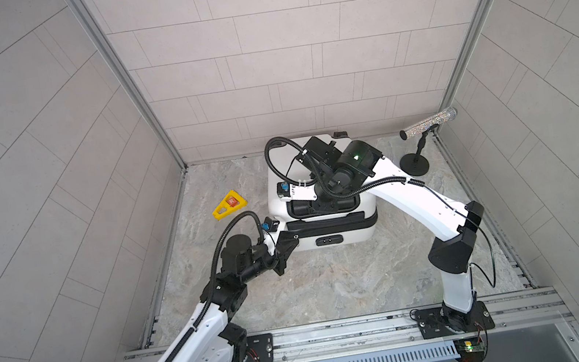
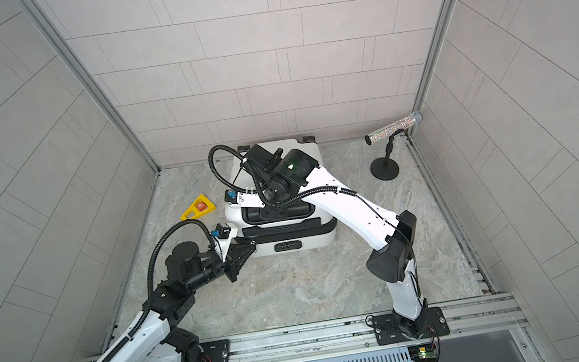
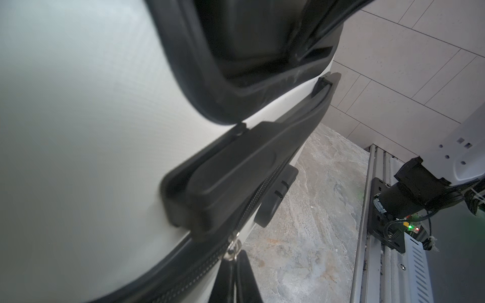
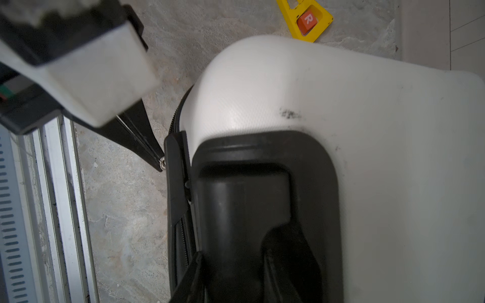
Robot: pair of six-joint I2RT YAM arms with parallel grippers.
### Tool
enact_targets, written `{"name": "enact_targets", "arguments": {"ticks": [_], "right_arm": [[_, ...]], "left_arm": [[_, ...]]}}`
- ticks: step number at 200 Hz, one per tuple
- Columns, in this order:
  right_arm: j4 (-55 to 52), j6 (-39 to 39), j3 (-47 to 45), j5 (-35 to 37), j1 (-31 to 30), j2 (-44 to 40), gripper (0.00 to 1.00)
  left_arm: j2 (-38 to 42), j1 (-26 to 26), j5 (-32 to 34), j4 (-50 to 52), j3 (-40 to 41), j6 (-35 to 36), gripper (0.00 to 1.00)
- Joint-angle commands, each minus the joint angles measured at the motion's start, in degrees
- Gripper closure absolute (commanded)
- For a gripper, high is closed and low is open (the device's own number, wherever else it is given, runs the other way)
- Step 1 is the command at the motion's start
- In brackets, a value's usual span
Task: Open the suitcase zippers
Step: Unzip the zipper on the suitcase, then place the suitcase at the center of the board.
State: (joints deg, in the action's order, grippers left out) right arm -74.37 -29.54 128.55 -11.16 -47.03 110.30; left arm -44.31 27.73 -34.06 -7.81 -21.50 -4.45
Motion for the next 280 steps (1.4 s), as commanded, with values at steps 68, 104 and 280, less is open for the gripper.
{"name": "enact_targets", "arguments": {"ticks": [68, 104, 280], "right_arm": [[20.76, 17.59, 3.05, 0.96, -1.62, 3.67, 1.0], [25.92, 23.09, 1.04, -0.83, -2.01, 4.89, 1.0], [50.9, 16.69, -33.41, -11.43, -2.37, -11.12, 0.87]], "left_arm": [[-6.4, 14.37, -1.11, -19.58, -2.94, -0.54, 1.0], [-11.81, 21.31, 8.52, -27.82, -2.73, 0.17, 1.0], [4.6, 28.97, 34.97, -9.53, 2.21, 0.73, 0.59]]}}
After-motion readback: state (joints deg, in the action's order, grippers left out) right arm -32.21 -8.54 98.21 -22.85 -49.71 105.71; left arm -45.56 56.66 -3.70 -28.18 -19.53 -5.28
